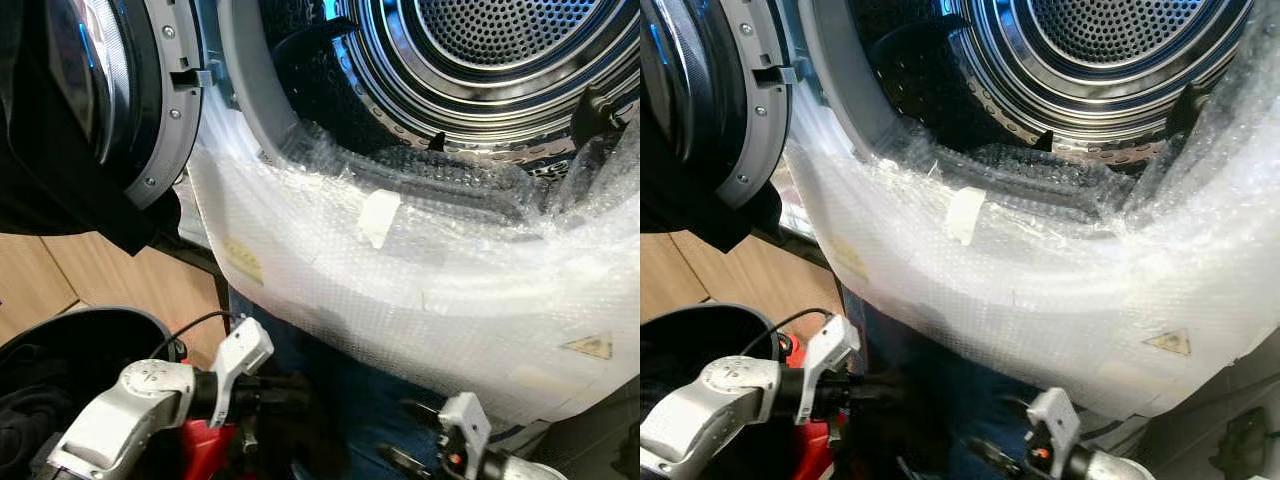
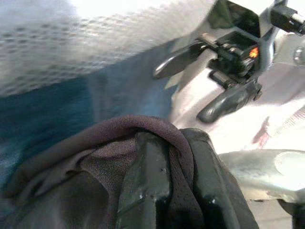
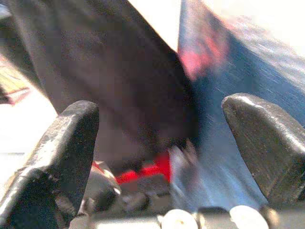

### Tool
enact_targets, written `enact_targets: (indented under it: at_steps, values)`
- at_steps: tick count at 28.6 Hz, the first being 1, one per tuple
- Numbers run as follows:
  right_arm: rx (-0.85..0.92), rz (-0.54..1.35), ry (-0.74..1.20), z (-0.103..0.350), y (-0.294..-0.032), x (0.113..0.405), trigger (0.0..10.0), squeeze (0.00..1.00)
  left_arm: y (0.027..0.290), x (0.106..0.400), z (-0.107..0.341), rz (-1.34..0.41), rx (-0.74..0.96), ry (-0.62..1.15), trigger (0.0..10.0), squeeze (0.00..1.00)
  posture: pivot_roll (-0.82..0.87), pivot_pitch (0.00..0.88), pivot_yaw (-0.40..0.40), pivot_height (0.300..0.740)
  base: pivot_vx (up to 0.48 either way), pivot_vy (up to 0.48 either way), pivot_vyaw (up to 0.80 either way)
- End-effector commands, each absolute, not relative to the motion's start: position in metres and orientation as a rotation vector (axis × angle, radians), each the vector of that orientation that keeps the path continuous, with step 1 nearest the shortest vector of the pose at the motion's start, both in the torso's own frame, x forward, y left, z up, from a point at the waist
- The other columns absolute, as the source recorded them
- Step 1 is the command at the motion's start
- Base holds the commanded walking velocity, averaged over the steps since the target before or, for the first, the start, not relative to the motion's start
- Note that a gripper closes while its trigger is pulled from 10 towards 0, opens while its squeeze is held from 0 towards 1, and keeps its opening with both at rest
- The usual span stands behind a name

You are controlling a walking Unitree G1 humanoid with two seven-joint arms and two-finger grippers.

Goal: Clothes washing

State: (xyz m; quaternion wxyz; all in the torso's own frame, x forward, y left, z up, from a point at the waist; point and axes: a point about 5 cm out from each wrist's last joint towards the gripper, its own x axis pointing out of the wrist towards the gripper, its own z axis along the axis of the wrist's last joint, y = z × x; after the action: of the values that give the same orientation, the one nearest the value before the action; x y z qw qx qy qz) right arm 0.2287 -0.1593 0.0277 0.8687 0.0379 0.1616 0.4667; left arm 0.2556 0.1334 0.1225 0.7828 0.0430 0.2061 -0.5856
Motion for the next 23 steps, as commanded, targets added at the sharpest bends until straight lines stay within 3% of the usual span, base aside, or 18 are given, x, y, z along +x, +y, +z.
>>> enact_targets:
  at_steps: [1, 17, 18, 20, 21, 23]
  values:
    - [0.093, 0.993, 0.347, 0.028, -0.154, 0.231, 10.0, 1.00, 0.129, 0.257, 0.126, -1.294, 0.131, 0.426, 0.0, 0.00, 0.01, 0.000, -0.008, 0.740, 0.000, 0.000, 0.00]
    - [0.182, 1.238, 0.414, 0.029, -0.112, 0.217, 10.0, 1.00, 0.099, 0.262, 0.126, -1.360, 0.157, 0.390, 0.0, 0.00, 0.03, 0.033, -0.026, 0.740, 0.000, 0.000, 0.00]
    - [0.178, 1.245, 0.415, 0.030, -0.111, 0.217, 10.0, 0.92, 0.097, 0.262, 0.125, -1.362, 0.160, 0.389, 0.0, 0.00, 0.02, 0.034, -0.026, 0.740, 0.000, 0.000, 0.00]
    - [0.184, 1.254, 0.411, 0.032, -0.110, 0.219, 10.0, 0.16, 0.095, 0.261, 0.125, -1.374, 0.168, 0.390, 0.0, 0.00, 0.03, 0.036, -0.029, 0.740, 0.000, 0.000, 0.00]
    - [0.187, 1.258, 0.404, 0.034, -0.110, 0.220, 10.0, 0.00, 0.095, 0.261, 0.124, -1.378, 0.174, 0.392, 0.0, 0.00, 0.03, 0.037, -0.029, 0.740, 0.000, 0.000, 0.00]
    - [0.185, 1.262, 0.401, 0.035, -0.110, 0.220, 10.0, 0.00, 0.094, 0.261, 0.123, -1.379, 0.177, 0.394, 0.0, 0.00, 0.03, 0.037, -0.029, 0.740, 0.000, 0.000, 0.00]
